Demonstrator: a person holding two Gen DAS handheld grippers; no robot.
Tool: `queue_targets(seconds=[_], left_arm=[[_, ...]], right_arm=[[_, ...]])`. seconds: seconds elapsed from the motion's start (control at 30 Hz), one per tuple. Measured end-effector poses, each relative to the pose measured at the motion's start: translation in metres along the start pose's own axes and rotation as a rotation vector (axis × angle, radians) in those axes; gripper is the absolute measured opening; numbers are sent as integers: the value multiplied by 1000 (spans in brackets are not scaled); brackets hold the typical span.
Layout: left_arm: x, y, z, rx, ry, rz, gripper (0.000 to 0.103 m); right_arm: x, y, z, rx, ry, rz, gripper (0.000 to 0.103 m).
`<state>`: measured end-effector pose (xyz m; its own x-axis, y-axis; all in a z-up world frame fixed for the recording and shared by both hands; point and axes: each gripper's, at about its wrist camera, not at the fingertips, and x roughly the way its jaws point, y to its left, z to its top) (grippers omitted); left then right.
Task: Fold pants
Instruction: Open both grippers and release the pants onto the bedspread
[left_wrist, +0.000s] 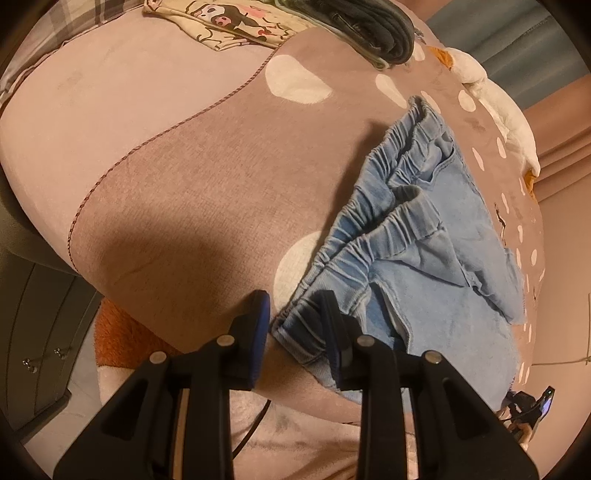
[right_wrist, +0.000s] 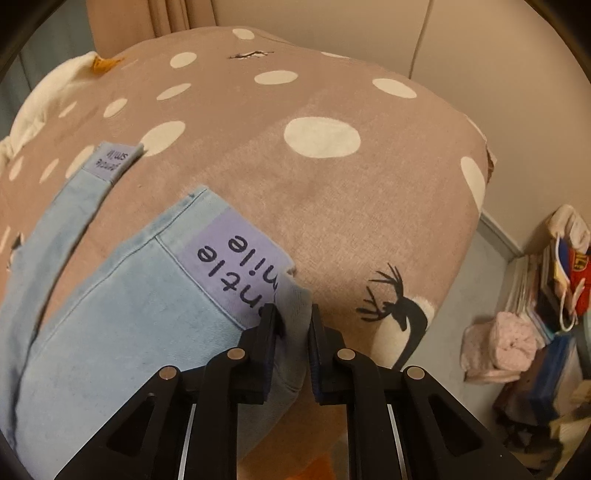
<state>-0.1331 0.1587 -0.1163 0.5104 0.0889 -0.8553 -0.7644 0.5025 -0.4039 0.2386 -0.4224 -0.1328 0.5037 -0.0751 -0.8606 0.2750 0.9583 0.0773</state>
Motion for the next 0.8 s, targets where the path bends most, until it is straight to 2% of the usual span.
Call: queue_targets(seconds=[0.33, 0.4, 0.47, 0.57, 0.6, 0.7, 0.8], left_arm=[[-9, -1, -1, -33, -5, -11, 30], [-21, -5, -2, -20, -19, -8, 27], [-36, -11, -1, 11, -57, 11, 29], [-56, -18, 0, 25, -109, 1, 51], [-63, -23, 1, 34, -127, -13, 59], [-76, -40, 3, 68, -165, -54, 66], [-79, -59, 4, 111, -180, -114, 80]], right_arm=[[-1, -5, 3, 46, 11, 4, 13], [-7, -8, 5, 73, 12, -13, 21], [-18, -11, 7, 88, -17, -64, 30], [-39, -8, 11, 73, -72, -94, 34], [-49, -4, 12, 65, -85, -77, 39], [-75, 11, 16, 29, -139, -1, 58], [-103, 32, 16, -14, -196, 59, 63]])
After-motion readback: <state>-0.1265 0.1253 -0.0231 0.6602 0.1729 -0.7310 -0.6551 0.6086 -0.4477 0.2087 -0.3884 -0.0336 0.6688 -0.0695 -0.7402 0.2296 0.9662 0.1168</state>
